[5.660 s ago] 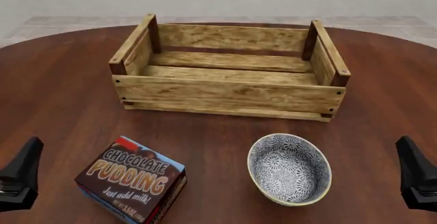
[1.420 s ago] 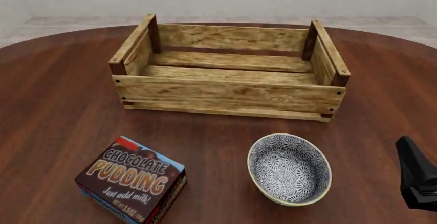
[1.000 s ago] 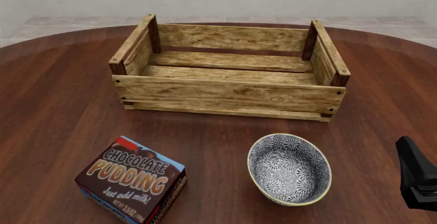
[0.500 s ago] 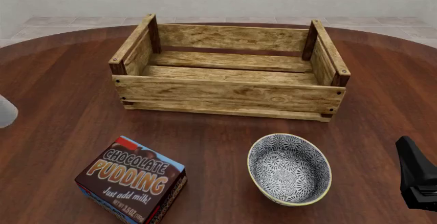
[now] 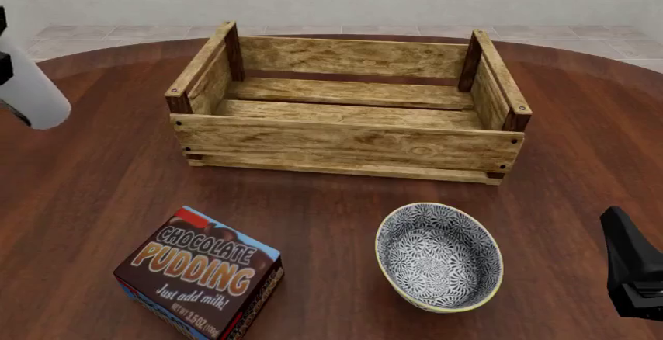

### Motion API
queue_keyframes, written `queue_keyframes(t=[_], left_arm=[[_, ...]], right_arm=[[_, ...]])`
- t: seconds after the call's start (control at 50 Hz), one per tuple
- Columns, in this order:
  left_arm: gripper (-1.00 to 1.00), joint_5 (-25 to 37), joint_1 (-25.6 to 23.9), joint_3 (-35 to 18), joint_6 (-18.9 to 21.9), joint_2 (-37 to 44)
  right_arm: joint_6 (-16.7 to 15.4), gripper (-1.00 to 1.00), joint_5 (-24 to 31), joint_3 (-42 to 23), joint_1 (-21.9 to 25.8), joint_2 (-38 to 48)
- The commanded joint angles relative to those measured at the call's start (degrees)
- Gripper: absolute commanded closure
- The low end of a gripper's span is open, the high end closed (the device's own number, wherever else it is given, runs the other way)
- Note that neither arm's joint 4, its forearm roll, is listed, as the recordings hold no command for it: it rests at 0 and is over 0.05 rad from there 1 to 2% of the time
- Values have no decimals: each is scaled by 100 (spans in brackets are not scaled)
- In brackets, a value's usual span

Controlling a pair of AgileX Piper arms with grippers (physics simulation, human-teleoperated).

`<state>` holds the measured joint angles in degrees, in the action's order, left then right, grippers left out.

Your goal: Pick up the salad dressing and put it in the tray.

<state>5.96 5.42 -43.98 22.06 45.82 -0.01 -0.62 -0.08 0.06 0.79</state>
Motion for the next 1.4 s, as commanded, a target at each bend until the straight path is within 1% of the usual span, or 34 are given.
queue_keyframes(t=[0.02,0.1,0.14,0.18,0.28,0.46,0.64,0.76,0.8,0.82,0.84,0.94,0.98,1.08,1.12,1.24,1.4], left_arm=[[100,-76,-435,-720,143,559],[100,-147,-622,-884,79,770],[100,-321,-776,-854,129,935],[100,-338,-830,-894,137,1002],[100,-472,-1082,-1167,286,1340],[100,-665,-1566,-1660,231,2026],[100,-872,-1816,-2065,306,2583],[100,-954,-2019,-2418,286,2998],[100,-992,-2082,-2441,305,3051],[100,-981,-2134,-2535,202,3143],[100,-984,-2145,-2595,193,3218],[100,-1178,-2408,-2745,283,3667],[100,-1218,-2600,-2766,270,3799],[100,-1290,-2593,-2989,242,4080],[100,-1270,-2664,-3141,180,4201],[100,-1401,-2867,-3331,182,4567],[100,-1522,-2980,-3635,195,5033]], right_arm=[[0,-100,4,1,0,-5],[0,-100,6,1,0,-8],[0,-100,9,4,0,-13],[0,-100,9,4,0,-13],[0,-100,5,0,0,-6],[0,-100,-12,3,0,7],[0,-100,-17,1,0,15],[0,-100,-26,1,0,21],[-1,-100,-26,1,1,23],[0,-100,-25,1,1,20],[0,-100,-26,1,0,23],[1,-100,-26,1,2,22],[0,-100,-26,1,0,21],[0,-100,-25,1,-1,20],[-1,-100,-27,1,2,23],[2,-100,-25,1,0,19],[0,-100,-26,1,-1,21]])
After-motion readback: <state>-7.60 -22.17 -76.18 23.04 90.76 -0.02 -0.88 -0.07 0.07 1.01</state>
